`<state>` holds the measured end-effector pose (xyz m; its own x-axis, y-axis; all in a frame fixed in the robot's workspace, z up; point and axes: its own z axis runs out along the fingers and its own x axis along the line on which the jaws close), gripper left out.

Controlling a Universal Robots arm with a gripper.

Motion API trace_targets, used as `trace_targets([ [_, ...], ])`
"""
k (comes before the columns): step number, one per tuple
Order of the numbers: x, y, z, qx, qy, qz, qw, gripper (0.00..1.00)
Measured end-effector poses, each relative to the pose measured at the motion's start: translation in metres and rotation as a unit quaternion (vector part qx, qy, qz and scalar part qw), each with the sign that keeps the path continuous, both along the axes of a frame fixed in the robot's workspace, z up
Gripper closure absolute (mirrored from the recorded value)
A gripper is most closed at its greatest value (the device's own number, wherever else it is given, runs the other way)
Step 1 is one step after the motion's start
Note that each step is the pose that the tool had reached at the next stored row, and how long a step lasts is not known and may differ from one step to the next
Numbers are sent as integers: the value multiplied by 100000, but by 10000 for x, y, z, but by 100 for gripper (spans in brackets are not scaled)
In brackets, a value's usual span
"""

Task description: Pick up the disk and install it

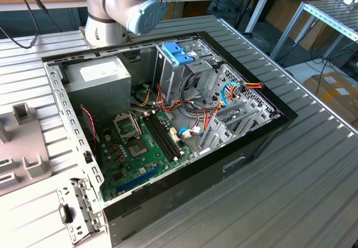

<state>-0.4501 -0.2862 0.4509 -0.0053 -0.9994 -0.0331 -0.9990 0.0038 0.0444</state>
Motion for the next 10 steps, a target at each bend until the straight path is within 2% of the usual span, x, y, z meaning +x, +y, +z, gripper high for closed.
trace_targets([
  [10, 0, 0, 66, 0, 2, -1, 100000, 63],
])
